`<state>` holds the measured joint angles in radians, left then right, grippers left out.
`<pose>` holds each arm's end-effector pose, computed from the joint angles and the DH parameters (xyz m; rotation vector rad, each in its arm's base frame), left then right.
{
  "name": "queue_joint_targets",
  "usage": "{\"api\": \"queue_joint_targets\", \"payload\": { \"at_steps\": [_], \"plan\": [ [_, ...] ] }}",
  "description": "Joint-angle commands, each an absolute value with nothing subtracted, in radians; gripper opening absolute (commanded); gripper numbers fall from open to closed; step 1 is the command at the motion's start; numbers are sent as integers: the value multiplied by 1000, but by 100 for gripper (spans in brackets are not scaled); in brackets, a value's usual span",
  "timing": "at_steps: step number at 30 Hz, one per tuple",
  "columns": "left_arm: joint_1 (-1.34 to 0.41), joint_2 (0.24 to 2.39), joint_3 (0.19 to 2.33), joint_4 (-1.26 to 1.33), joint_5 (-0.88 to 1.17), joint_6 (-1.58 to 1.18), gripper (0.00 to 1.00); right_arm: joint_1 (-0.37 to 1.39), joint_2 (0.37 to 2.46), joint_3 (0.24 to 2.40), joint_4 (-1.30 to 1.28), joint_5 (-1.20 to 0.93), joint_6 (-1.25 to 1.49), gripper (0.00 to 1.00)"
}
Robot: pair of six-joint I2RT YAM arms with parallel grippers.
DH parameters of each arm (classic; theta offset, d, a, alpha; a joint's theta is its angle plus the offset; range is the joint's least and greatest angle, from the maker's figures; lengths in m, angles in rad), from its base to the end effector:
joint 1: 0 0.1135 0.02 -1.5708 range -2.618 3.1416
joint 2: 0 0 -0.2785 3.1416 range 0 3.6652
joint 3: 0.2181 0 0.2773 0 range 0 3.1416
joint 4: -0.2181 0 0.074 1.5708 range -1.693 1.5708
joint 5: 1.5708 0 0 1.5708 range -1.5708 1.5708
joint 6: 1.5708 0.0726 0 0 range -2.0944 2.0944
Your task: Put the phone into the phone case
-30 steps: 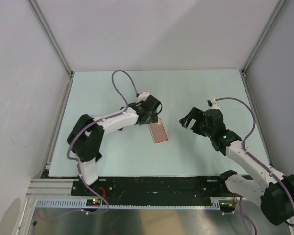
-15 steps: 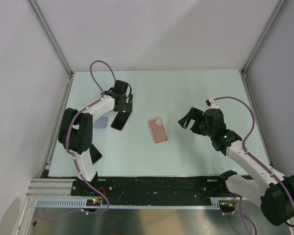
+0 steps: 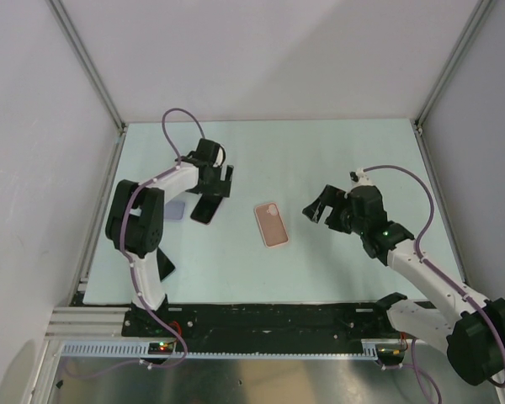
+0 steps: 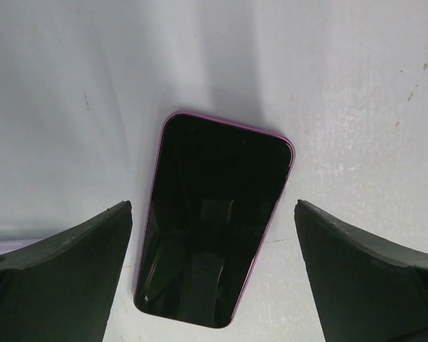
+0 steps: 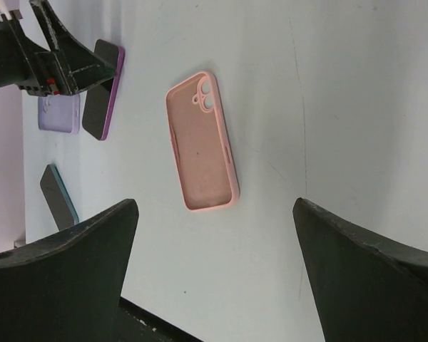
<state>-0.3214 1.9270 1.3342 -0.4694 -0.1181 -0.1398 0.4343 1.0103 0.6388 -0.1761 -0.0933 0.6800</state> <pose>0.4262 -0.1329 0.1454 0.1975 2.6132 -0.0049 0.2429 0.1201 0.2309 0.2133 2.2005 0.7437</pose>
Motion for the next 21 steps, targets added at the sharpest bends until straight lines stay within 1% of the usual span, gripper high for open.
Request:
{"api": "queue_joint_targets", "payload": {
  "at_steps": [1,12,14,18,21],
  "plan": [
    [-307,1954,1378,-470,-77,-141,100,434,1006,697,-158,-123,681,96],
    [-308,2008,1411,-536,-122,-208,100,434,981,713,-198,-130,677,96],
    [-307,2011,1407,-545,-127,-226,98,434,980,712,-203,-130,678,96],
    [-321,1994,1364,-546,-120,-259,91,436,980,713,-211,-128,676,96],
    [-365,1982,1330,-544,-139,-261,82,441,983,713,-213,-118,674,96]
  ]
}}
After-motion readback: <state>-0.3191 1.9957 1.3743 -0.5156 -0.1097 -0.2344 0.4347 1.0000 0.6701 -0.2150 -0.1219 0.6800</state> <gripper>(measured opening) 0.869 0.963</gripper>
